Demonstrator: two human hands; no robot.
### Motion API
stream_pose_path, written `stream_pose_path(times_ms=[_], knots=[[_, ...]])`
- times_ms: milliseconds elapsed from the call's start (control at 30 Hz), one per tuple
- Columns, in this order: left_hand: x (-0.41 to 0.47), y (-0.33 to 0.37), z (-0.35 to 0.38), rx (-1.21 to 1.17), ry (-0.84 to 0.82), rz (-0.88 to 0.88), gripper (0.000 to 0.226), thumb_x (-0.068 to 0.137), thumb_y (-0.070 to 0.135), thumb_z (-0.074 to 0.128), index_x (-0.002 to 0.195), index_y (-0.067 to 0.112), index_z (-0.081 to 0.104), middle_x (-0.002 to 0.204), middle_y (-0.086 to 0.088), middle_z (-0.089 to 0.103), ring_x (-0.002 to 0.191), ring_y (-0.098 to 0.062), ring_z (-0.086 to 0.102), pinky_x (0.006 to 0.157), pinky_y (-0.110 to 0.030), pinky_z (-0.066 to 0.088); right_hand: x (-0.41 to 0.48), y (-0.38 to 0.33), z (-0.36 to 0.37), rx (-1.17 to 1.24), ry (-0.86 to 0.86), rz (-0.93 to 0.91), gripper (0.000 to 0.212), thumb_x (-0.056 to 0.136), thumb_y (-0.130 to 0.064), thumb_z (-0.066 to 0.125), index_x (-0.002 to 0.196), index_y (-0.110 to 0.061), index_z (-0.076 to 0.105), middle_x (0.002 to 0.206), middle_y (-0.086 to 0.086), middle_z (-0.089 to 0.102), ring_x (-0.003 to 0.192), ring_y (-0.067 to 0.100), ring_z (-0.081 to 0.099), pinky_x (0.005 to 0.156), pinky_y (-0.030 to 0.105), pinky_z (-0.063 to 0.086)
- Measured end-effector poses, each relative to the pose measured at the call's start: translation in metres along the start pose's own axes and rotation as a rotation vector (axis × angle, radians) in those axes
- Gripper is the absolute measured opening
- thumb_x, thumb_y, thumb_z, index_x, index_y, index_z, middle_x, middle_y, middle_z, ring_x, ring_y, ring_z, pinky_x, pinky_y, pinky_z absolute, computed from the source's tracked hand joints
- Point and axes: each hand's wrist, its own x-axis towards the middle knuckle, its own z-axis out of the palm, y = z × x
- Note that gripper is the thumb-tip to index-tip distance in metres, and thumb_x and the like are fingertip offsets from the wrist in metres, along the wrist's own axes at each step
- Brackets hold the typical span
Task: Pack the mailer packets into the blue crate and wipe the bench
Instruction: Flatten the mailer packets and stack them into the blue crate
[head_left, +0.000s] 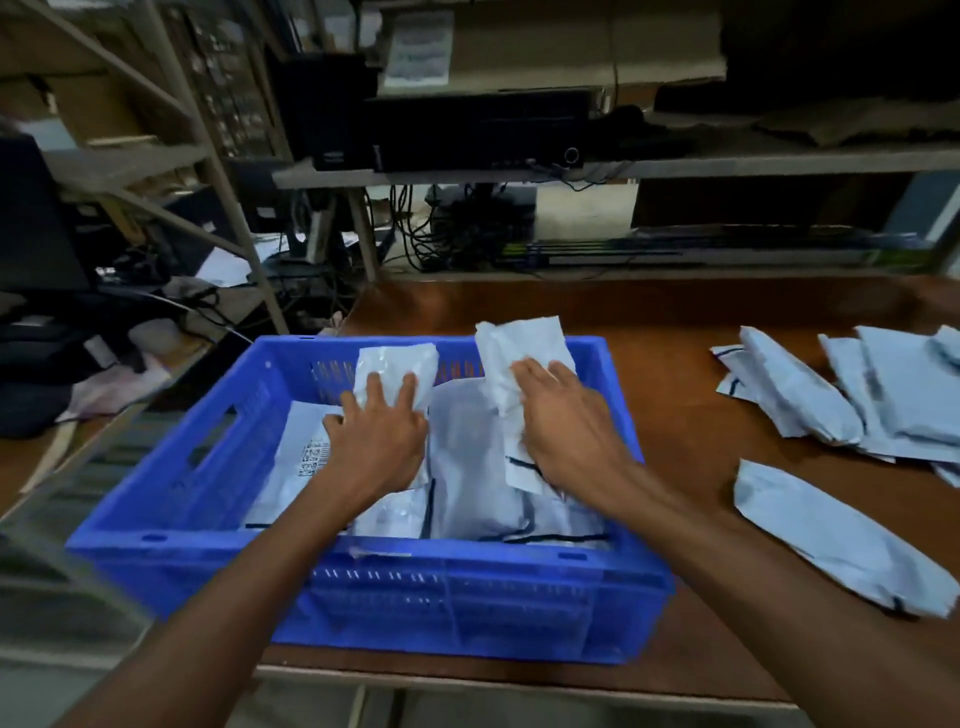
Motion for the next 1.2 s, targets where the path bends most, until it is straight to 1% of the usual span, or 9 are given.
stream_pose_path(times_ms=[100, 200, 300, 567, 700, 833, 900, 1000, 1200], knots=[[0.017, -0.022, 0.014, 0.025, -0.408, 0.059, 0.066, 0.103, 0.050, 0.025, 0.156, 0.031, -0.009, 0.163, -0.015, -0.012, 0.146, -0.047, 0.008, 0.114, -0.059, 0.019, 0.003, 0.003, 0.022, -0.111, -0.180, 0.092, 0.063, 0.088, -0.009, 0.047, 0.147, -0.016, 0.027, 0.156, 0.000, 0.028, 0.143, 0.029, 0.025, 0.106, 0.055, 0.033], [0.026, -0.033, 0.018, 0.119, -0.744, 0.182, 0.080, 0.098, 0.067, 0.020, 0.150, 0.030, -0.028, 0.160, -0.014, -0.026, 0.149, -0.039, 0.018, 0.118, -0.047, 0.021, 0.005, 0.010, 0.045, -0.125, -0.574, 0.194, 0.073, 0.096, -0.015, 0.039, 0.157, -0.021, -0.001, 0.166, 0.001, -0.002, 0.150, 0.036, 0.005, 0.117, 0.054, 0.011], [0.026, -0.035, 0.019, 0.213, -0.787, 0.235, 0.085, 0.097, 0.068, 0.022, 0.148, 0.028, -0.032, 0.159, -0.016, -0.027, 0.145, -0.038, 0.028, 0.115, -0.043, 0.026, 0.000, 0.016, 0.061, -0.121, -0.845, 0.247, 0.085, 0.095, -0.021, 0.044, 0.154, -0.029, -0.016, 0.165, 0.002, -0.014, 0.149, 0.041, 0.007, 0.118, 0.054, 0.016], [0.032, -0.034, 0.029, 0.287, -0.706, 0.213, 0.089, 0.094, 0.073, 0.021, 0.151, 0.024, -0.026, 0.161, -0.019, -0.018, 0.145, -0.042, 0.025, 0.116, -0.048, 0.026, 0.000, 0.012, 0.053, -0.167, -0.906, 0.237, 0.077, 0.098, -0.041, 0.036, 0.154, -0.034, -0.015, 0.164, 0.004, -0.014, 0.150, 0.039, 0.002, 0.119, 0.055, 0.013], [0.040, -0.019, 0.009, 0.194, -0.457, 0.213, 0.082, 0.095, 0.069, 0.025, 0.157, 0.026, -0.007, 0.165, -0.014, -0.005, 0.148, -0.044, 0.010, 0.115, -0.058, 0.024, 0.007, 0.012, 0.011, -0.131, -0.582, 0.031, 0.062, 0.097, -0.027, 0.046, 0.154, -0.020, 0.021, 0.158, 0.011, 0.027, 0.143, 0.035, 0.026, 0.112, 0.050, 0.031], [0.035, 0.055, -0.031, -0.108, -0.001, 0.408, 0.062, 0.098, 0.054, 0.043, 0.149, 0.022, 0.030, 0.150, -0.013, 0.036, 0.129, -0.041, 0.040, 0.100, -0.055, 0.043, 0.012, 0.050, -0.065, 0.120, -0.083, -0.028, 0.047, 0.094, -0.022, 0.057, 0.141, -0.017, 0.049, 0.144, 0.004, 0.052, 0.132, 0.025, 0.047, 0.107, 0.044, 0.040], [0.021, 0.112, -0.047, -0.190, 0.107, 0.523, 0.055, 0.097, 0.049, 0.047, 0.144, 0.022, 0.039, 0.141, -0.010, 0.045, 0.122, -0.039, 0.046, 0.095, -0.053, 0.045, 0.004, 0.091, -0.093, 0.129, 0.055, 0.041, 0.043, 0.092, -0.020, 0.058, 0.135, -0.018, 0.055, 0.140, 0.004, 0.056, 0.128, 0.024, 0.051, 0.107, 0.043, 0.041], [-0.008, 0.207, -0.052, -0.217, 0.078, 0.633, 0.053, 0.096, 0.050, 0.046, 0.140, 0.022, 0.044, 0.140, -0.009, 0.047, 0.126, -0.037, 0.045, 0.098, -0.053, 0.043, -0.028, 0.172, -0.108, 0.120, 0.120, 0.240, 0.037, 0.093, -0.019, 0.059, 0.129, -0.017, 0.060, 0.134, 0.007, 0.061, 0.123, 0.026, 0.055, 0.105, 0.035, 0.042], [-0.076, 0.367, -0.004, -0.255, -0.268, 0.698, 0.042, 0.101, 0.038, 0.043, 0.134, 0.012, 0.053, 0.139, -0.014, 0.053, 0.128, -0.037, 0.049, 0.105, -0.048, 0.040, -0.130, 0.320, -0.075, 0.213, 0.022, 0.612, 0.032, 0.088, -0.011, 0.065, 0.120, -0.012, 0.067, 0.125, 0.015, 0.066, 0.115, 0.033, 0.060, 0.100, 0.032, 0.042]])
